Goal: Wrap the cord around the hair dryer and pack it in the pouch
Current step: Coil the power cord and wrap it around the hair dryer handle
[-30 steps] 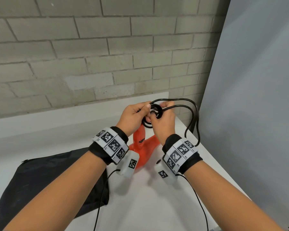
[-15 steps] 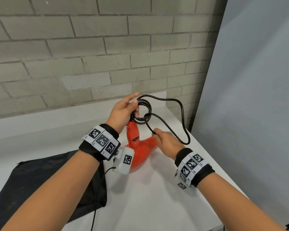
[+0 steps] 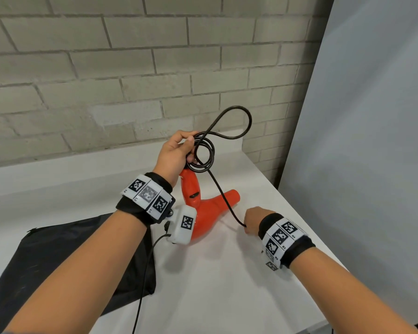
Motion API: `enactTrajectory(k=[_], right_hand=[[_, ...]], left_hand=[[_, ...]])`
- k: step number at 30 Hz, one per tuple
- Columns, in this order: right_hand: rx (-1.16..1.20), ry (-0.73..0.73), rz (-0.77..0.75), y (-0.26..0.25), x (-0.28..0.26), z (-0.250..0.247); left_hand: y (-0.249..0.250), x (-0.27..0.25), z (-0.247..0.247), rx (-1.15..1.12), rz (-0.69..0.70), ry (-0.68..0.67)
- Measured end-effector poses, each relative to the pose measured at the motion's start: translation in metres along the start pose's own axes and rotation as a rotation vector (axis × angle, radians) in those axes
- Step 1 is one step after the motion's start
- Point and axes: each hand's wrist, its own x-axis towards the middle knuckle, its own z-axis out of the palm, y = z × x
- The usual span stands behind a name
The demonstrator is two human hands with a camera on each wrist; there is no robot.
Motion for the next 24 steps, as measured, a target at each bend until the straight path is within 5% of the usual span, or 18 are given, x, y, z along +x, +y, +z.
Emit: enactTrajectory(k=[2, 4, 9, 13, 17, 21, 24], right_hand=[[-0.028, 0.033, 0.026, -0.004, -0.003, -0.006], [0.139, 0.221, -0.024, -0.009, -0.006, -0.018], [0.822, 0.488, -0.488, -0.036, -0.013, -0.057], [1.017, 0.558, -0.566, -0.054, -0.013, -0.07], [0.693, 0.641, -0.37, -0.047, 0.0, -0.059], [0.294, 0.361, -0.022, -0.021, 0.019, -0.026], [0.128, 0.343, 0.056, -0.013, 0.024, -0.012]], left_hand=[[0.0, -0.001, 0.001, -0.019, -0.005, -0.011], [0.001, -0.002, 0.001, -0.006, -0.008, -0.019], [0.002, -0.004, 0.007, 0.029, -0.005, -0.074], [0.001, -0.005, 0.009, 0.024, -0.014, -0.09], [0.001, -0.003, 0.002, 0.013, -0.026, -0.075], [0.001, -0.001, -0.011, -0.022, -0.041, -0.022], [0.002, -0.001, -0.016, -0.034, -0.049, -0.018]])
